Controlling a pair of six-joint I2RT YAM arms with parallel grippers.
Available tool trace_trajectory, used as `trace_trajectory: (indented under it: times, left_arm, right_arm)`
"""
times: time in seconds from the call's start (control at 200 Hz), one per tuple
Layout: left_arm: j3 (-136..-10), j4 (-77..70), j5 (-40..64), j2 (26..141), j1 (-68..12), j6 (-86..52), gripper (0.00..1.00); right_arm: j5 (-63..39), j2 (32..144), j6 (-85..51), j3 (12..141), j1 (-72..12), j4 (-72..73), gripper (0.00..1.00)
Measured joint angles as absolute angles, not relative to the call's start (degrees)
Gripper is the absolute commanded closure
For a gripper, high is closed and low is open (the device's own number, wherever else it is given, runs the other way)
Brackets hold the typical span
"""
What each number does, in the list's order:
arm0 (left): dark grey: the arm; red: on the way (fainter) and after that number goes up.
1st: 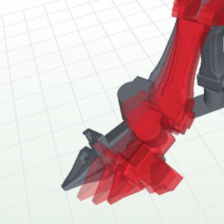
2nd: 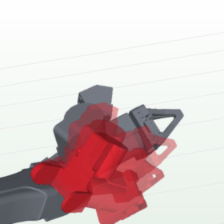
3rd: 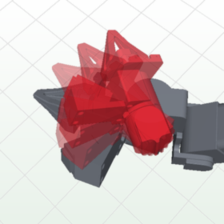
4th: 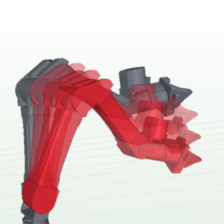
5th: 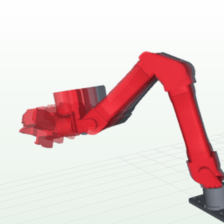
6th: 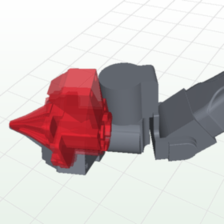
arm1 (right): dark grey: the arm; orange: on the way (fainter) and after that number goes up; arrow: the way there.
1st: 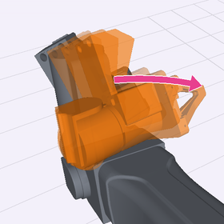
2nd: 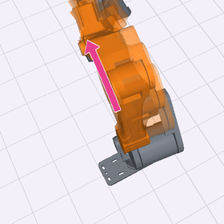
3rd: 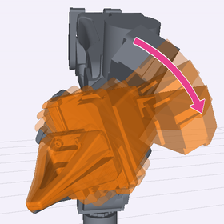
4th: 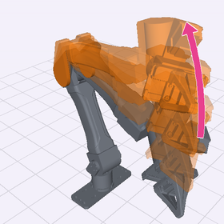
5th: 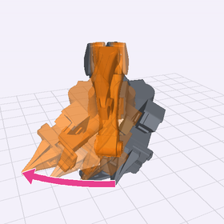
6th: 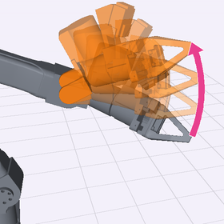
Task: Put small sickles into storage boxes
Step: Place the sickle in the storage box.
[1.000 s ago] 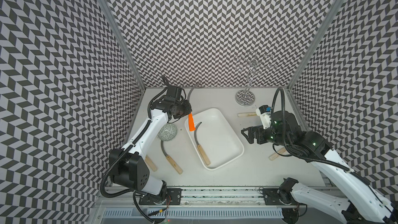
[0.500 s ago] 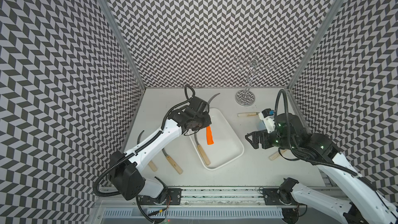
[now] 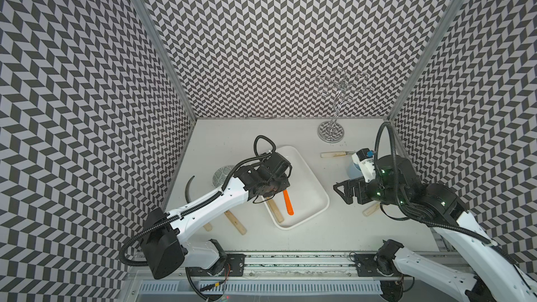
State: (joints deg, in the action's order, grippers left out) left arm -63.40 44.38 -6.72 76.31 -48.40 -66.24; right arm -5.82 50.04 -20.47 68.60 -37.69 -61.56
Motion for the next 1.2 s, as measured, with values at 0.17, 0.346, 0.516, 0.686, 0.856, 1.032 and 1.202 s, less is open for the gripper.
trace_trajectory:
  times: [0.17, 0.346, 0.516, 0.686, 0.856, 1.032, 1.202]
  left_arm:
    - [-60.90, 43.22, -7.99, 74.89, -49.84, -69.45, 0.92]
    - [-60.31, 41.95, -8.34, 75.22, -49.91, -70.61, 0.91]
    - [-59.75, 40.64, -7.92, 75.94, -49.71, -70.63, 0.79]
    - [-58.15, 39.59, -5.67, 78.04, -49.01, -70.22, 0.08]
    - [-55.64, 37.30, -3.38, 75.94, -47.72, -70.52, 0.00]
    - [-52.62, 35.33, 0.60, 72.42, -44.38, -69.91, 0.01]
    - [-57.17, 35.35, 2.37, 78.78, -43.88, -68.10, 0.07]
  right_arm:
    - [-6.42, 50.04, -19.68, 68.42, -37.69, -61.63, 0.00]
    - [-6.70, 50.04, -18.85, 68.18, -37.69, -61.71, 0.00]
    - [-7.70, 49.82, -18.28, 66.43, -37.69, -61.45, 0.00]
    - [-9.93, 49.82, -17.85, 63.90, -37.69, -61.06, 0.00]
    - [-13.39, 49.82, -17.30, 61.06, -37.69, -59.70, 0.00]
    - [-15.88, 49.84, -17.23, 57.98, -37.69, -57.74, 0.00]
    - [-16.95, 49.98, -17.43, 57.67, -37.69, -56.45, 0.00]
